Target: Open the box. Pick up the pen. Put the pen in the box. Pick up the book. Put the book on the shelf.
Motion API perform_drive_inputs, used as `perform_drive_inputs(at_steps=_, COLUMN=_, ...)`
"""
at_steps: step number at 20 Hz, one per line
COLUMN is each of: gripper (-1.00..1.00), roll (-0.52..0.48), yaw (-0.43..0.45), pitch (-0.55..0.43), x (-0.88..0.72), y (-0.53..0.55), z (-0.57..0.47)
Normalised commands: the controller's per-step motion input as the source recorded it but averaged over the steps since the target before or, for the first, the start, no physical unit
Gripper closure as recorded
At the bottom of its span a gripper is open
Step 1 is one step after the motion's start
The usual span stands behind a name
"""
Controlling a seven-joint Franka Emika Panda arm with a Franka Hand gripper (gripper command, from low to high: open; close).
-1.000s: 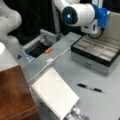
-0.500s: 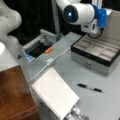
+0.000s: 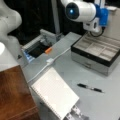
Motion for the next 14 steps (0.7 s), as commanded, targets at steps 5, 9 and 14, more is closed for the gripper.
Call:
perform_drive_inputs(at_steps=5, gripper=-1.00, roll=0.061, yaw=-0.108, pitch=-0.063, x=-0.05, y=0.19, z=-0.06)
perform_drive_inputs(at_steps=9, gripper=-1.00, roll=0.036, yaw=-0.101, pitch=-0.022, x=-0.10, y=-0.01, z=0.05)
perform_drive_inputs(at_steps=14, gripper=-1.00, roll=-0.010, yaw=-0.067, pitch=0.050, x=-0.10, y=-0.28, z=0.11)
